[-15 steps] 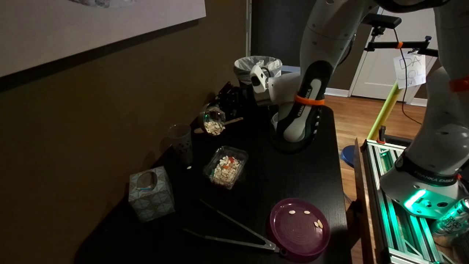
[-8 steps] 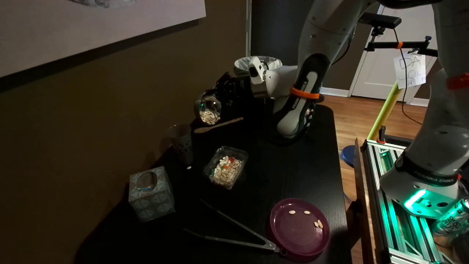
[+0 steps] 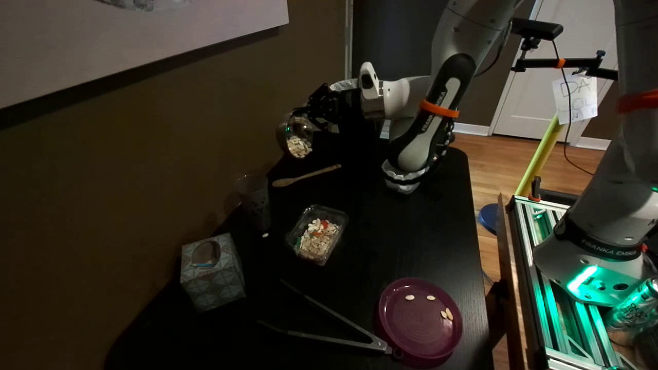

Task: Transfer the contents from the silver bowl into the left transparent bowl

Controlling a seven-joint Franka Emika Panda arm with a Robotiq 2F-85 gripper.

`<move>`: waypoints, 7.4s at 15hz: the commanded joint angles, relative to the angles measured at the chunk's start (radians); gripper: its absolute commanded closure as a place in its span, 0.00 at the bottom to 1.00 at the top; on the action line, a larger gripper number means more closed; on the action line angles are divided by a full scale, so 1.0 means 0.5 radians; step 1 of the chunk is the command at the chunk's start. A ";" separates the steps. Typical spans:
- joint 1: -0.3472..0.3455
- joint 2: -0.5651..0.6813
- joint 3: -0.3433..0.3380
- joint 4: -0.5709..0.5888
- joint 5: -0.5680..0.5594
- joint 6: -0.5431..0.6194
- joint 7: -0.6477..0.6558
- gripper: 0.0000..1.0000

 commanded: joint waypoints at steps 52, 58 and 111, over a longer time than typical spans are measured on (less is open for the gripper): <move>-1.879 2.049 1.821 -0.233 -1.020 0.051 -2.209 0.99; -1.853 2.050 1.824 -0.228 -1.036 0.051 -2.271 0.99; -2.176 2.038 2.267 -0.279 0.038 0.040 -3.595 0.99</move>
